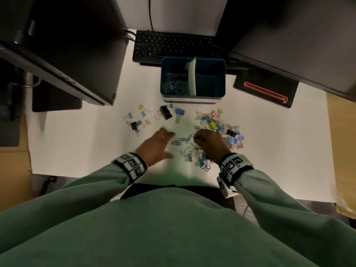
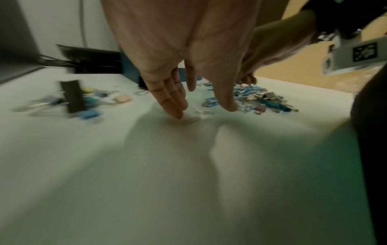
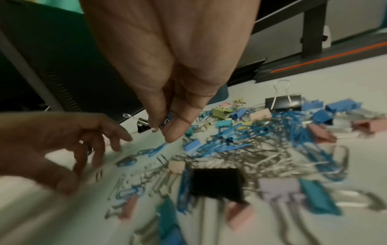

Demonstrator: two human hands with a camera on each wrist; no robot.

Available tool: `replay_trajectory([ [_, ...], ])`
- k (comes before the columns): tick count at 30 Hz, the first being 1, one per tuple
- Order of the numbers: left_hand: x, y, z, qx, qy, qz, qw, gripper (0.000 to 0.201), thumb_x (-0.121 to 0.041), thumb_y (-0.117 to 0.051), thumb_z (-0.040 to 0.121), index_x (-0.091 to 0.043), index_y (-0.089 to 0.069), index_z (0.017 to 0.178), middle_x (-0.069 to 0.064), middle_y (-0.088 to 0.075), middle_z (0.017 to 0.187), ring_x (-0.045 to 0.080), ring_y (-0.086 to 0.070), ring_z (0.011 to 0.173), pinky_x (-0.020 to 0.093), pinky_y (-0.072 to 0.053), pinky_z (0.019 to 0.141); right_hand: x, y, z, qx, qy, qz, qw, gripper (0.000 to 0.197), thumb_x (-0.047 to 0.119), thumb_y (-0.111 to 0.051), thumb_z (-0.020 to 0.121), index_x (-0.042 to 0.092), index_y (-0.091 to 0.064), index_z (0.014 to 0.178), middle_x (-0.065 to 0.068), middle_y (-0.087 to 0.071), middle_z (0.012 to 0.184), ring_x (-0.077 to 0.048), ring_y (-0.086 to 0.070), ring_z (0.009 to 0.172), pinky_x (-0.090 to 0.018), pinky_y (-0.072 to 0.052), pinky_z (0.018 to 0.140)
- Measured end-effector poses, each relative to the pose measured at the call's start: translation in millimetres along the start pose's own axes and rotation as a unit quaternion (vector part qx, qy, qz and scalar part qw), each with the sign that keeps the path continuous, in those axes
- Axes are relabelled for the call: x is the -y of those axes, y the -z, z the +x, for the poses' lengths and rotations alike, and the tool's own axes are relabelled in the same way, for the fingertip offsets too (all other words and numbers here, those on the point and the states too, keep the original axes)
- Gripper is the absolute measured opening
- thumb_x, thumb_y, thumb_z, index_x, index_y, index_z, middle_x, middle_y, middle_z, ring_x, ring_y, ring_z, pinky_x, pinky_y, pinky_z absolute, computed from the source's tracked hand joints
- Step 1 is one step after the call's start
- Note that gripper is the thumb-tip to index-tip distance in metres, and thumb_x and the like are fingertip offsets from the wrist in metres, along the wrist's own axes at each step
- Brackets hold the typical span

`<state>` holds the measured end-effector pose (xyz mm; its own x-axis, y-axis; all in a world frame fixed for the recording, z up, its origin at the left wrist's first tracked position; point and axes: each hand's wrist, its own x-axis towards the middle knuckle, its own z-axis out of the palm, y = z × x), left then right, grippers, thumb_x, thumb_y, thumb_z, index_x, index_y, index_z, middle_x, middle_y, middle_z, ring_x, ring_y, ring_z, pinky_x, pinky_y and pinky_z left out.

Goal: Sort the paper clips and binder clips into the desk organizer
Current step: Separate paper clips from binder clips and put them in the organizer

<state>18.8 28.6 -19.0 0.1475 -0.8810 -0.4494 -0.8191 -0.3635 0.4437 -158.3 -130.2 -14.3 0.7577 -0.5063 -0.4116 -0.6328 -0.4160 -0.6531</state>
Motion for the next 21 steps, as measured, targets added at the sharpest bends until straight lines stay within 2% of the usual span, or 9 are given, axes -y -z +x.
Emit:
replay_trajectory([
  [3, -26, -14, 26, 0.041, -0.032, 0.042, 0.998, 0.081, -0.043, -0.073, 0.077, -0.018, -0.03, 0.141, 0.01, -0.036, 0.132, 0.024, -0.044, 0.114, 0.04, -0.052, 0.088, 19, 13, 5, -0.05, 0.003, 0.057, 0.997, 0.009, 0.017, -0.061, 0.093, 0.012, -0.066, 0.098, -0.001, -0.068, 0.089, -0.009, -0.064, 0.073, -0.018, -0.054, 0.069],
  [5, -34, -18, 36, 0.03, -0.047, 0.052, 0.997, 0.061, -0.031, -0.071, 0.082, -0.015, -0.04, 0.131, 0.011, -0.041, 0.123, 0.025, -0.048, 0.107, 0.041, -0.053, 0.08, 38, 31, 14, -0.099, 0.01, 0.107, 0.989, 0.01, 0.016, -0.062, 0.092, 0.011, -0.067, 0.098, 0.001, -0.068, 0.085, -0.006, -0.064, 0.068, -0.01, -0.051, 0.064],
  [7, -35, -20, 39, 0.017, -0.059, 0.043, 0.997, 0.039, -0.019, -0.068, 0.084, -0.012, -0.049, 0.118, 0.01, -0.046, 0.111, 0.025, -0.051, 0.097, 0.041, -0.053, 0.075, 59, 51, 31, -0.148, 0.04, 0.132, 0.979, 0.011, 0.016, -0.061, 0.093, 0.009, -0.067, 0.099, 0.0, -0.068, 0.083, -0.007, -0.064, 0.067, -0.011, -0.051, 0.063],
  [10, -33, -21, 38, 0.009, -0.066, 0.037, 0.997, 0.017, -0.014, -0.064, 0.087, -0.009, -0.053, 0.098, 0.008, -0.05, 0.099, 0.023, -0.052, 0.088, 0.038, -0.051, 0.074, 87, 77, 71, -0.21, 0.08, 0.128, 0.966, 0.013, 0.017, -0.06, 0.093, 0.008, -0.068, 0.098, 0.0, -0.069, 0.084, -0.006, -0.063, 0.069, -0.014, -0.051, 0.067],
  [12, -32, -19, 38, 0.013, -0.067, 0.025, 0.997, 0.012, -0.012, -0.062, 0.089, -0.007, -0.053, 0.096, 0.01, -0.052, 0.098, 0.024, -0.054, 0.087, 0.034, -0.049, 0.075, 100, 85, 97, -0.206, 0.087, 0.084, 0.971, 0.012, 0.017, -0.061, 0.093, 0.01, -0.069, 0.099, 0.002, -0.068, 0.087, 0.0, -0.059, 0.069, -0.012, -0.051, 0.07],
  [13, -31, -17, 38, 0.018, -0.065, 0.016, 0.998, 0.011, -0.011, -0.061, 0.089, -0.006, -0.054, 0.095, 0.01, -0.053, 0.097, 0.024, -0.054, 0.087, 0.033, -0.047, 0.074, 103, 85, 107, -0.185, 0.086, 0.047, 0.978, 0.013, 0.017, -0.062, 0.092, 0.01, -0.069, 0.1, 0.001, -0.068, 0.09, -0.001, -0.058, 0.07, -0.016, -0.053, 0.074],
  [16, -25, -10, 37, 0.03, -0.038, -0.03, 0.998, 0.009, -0.011, -0.061, 0.089, -0.009, -0.053, 0.089, 0.008, -0.053, 0.093, 0.022, -0.054, 0.082, 0.032, -0.048, 0.075, 102, 77, 113, -0.13, 0.083, -0.048, 0.987, 0.026, 0.017, -0.063, 0.091, 0.008, -0.064, 0.115, -0.008, -0.062, 0.111, -0.015, -0.061, 0.091, -0.022, -0.048, 0.085],
  [18, -22, 0, 33, 0.022, -0.013, -0.077, 0.997, 0.01, -0.013, -0.061, 0.09, -0.01, -0.052, 0.086, 0.005, -0.052, 0.089, 0.017, -0.053, 0.076, 0.034, -0.05, 0.075, 92, 70, 92, -0.155, 0.116, -0.058, 0.979, 0.03, 0.017, -0.063, 0.091, 0.009, -0.06, 0.12, -0.008, -0.057, 0.118, -0.015, -0.059, 0.095, -0.021, -0.046, 0.083],
  [21, -19, 30, 23, -0.029, 0.01, -0.166, 0.986, 0.008, -0.016, -0.062, 0.09, -0.012, -0.056, 0.088, 0.0, -0.056, 0.089, 0.011, -0.056, 0.076, 0.021, -0.047, 0.07, 62, 46, 45, -0.124, 0.111, -0.073, 0.983, 0.019, 0.021, -0.062, 0.091, 0.013, -0.061, 0.109, -0.003, -0.059, 0.109, -0.009, -0.055, 0.084, -0.023, -0.049, 0.076],
])
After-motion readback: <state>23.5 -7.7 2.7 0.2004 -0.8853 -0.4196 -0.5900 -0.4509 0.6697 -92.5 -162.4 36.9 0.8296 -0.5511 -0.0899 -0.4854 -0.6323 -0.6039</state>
